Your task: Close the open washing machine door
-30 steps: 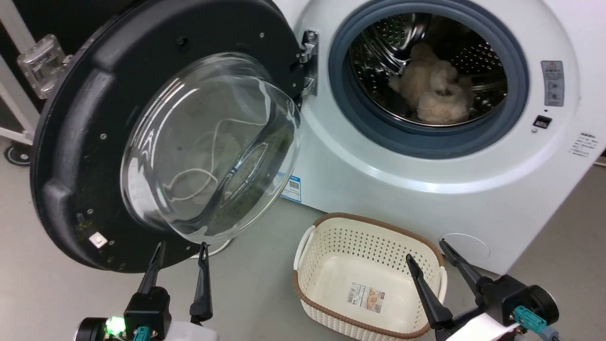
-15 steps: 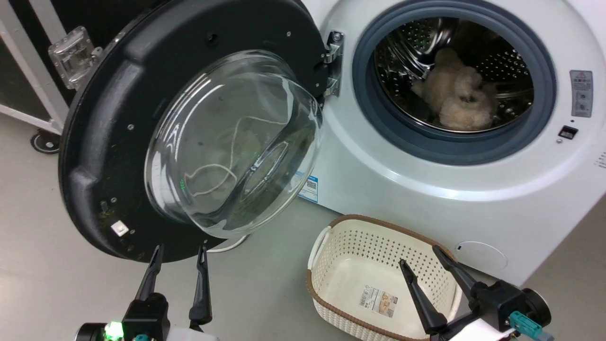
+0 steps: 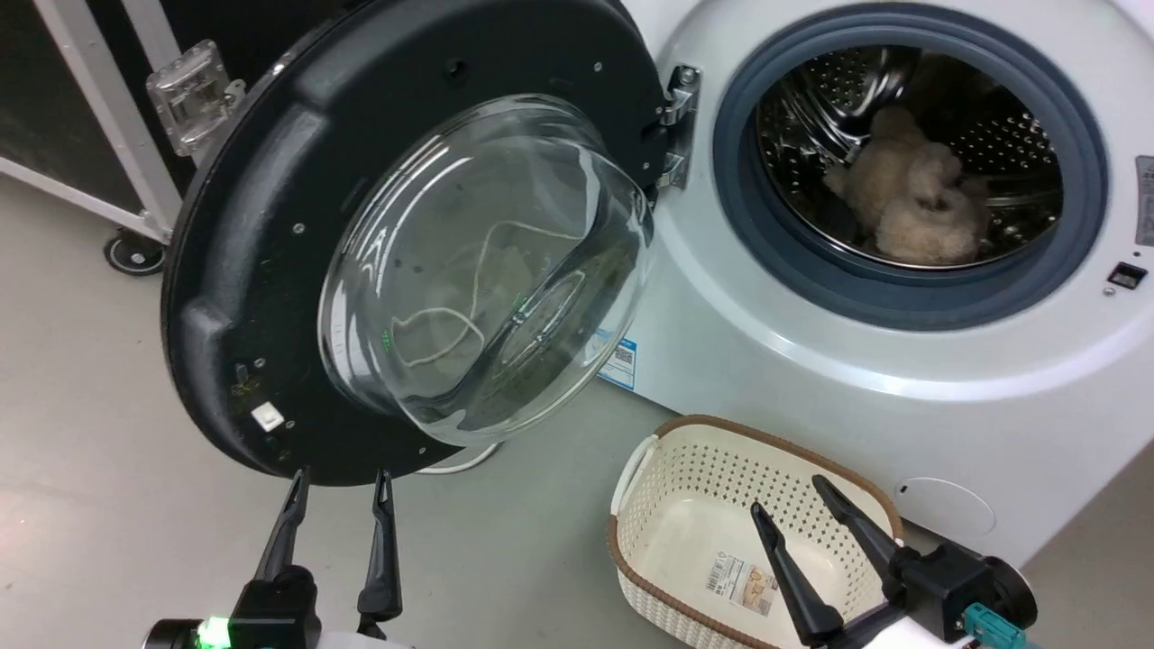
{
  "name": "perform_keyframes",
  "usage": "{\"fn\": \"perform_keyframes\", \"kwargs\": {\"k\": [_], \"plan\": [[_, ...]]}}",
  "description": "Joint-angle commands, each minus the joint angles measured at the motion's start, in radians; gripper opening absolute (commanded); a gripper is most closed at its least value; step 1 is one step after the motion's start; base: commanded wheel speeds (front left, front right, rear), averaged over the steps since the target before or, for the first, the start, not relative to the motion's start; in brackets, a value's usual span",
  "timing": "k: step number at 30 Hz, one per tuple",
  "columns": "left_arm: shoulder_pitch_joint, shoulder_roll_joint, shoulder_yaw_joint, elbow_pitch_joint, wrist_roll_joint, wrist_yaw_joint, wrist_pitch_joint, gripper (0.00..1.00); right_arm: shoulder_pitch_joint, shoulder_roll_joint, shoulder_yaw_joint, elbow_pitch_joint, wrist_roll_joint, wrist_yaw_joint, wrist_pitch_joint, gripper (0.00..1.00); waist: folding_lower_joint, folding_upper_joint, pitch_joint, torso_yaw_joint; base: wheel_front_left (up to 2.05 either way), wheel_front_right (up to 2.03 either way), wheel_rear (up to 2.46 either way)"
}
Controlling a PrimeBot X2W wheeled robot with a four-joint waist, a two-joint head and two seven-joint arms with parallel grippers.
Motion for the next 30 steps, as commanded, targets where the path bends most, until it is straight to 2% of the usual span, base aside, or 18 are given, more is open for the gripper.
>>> {"fn": "perform_keyframes", "kwargs": {"k": [1, 3, 11, 14, 18, 21, 24, 25, 30], "plan": [[0.015, 0.006, -0.002, 0.000, -0.005, 0.001, -0.011, 0.47, 0.013, -0.008, 0.005, 0.005, 0.008, 0.001, -0.011, 1.00, 0.0000, 0.0000, 0.000, 0.007, 0.00, 0.00, 0.00], [0.015, 0.007, -0.005, 0.002, -0.006, -0.004, -0.015, 0.00, 0.016, -0.008, 0.006, 0.005, 0.011, 0.001, -0.015, 1.00, 0.0000, 0.0000, 0.000, 0.015, 0.00, 0.00, 0.00], [-0.009, 0.001, 0.058, -0.055, -0.076, -0.030, -0.032, 0.00, 0.047, 0.011, -0.011, 0.006, 0.023, 0.001, -0.032, 1.00, 0.0000, 0.0000, -0.005, 0.046, 0.00, 0.00, 0.00], [-0.040, 0.007, 0.119, -0.079, -0.127, -0.061, -0.038, 0.00, 0.060, 0.020, -0.014, 0.002, 0.020, 0.001, -0.038, 1.00, 0.0000, 0.0000, 0.001, 0.046, 0.00, 0.00, 0.00], [-0.104, 0.051, 0.201, -0.080, -0.204, -0.132, -0.046, 0.00, 0.055, 0.014, -0.003, -0.006, 0.019, 0.001, -0.046, 1.00, 0.0000, 0.0000, 0.038, 0.021, 0.00, 0.00, 0.00], [-0.179, 0.068, 0.282, -0.060, -0.325, -0.155, -0.039, 0.00, 0.047, -0.007, 0.007, -0.008, 0.030, 0.001, -0.052, 1.00, 0.0000, 0.0000, 0.070, 0.004, 0.00, 0.00, 0.00], [-0.275, 0.097, 0.374, -0.028, -0.468, -0.156, 0.031, 0.00, 0.037, -0.030, 0.012, -0.010, 0.041, 0.001, -0.055, 1.00, 0.0000, 0.0000, 0.101, -0.018, 0.00, 0.00, 0.00], [-0.366, 0.150, 0.448, 0.037, -0.563, -0.140, 0.110, 0.00, 0.023, -0.052, 0.020, -0.013, 0.050, 0.001, -0.055, 1.00, 0.0000, 0.0000, 0.125, -0.043, 0.00, 0.00, 0.00], [-0.501, 0.208, 0.544, 0.195, -0.718, -0.095, 0.248, 0.00, -0.002, -0.084, 0.034, -0.020, 0.063, 0.001, -0.055, 1.00, 0.0000, 0.0000, 0.152, -0.077, 0.00, 0.00, 0.00]]}}
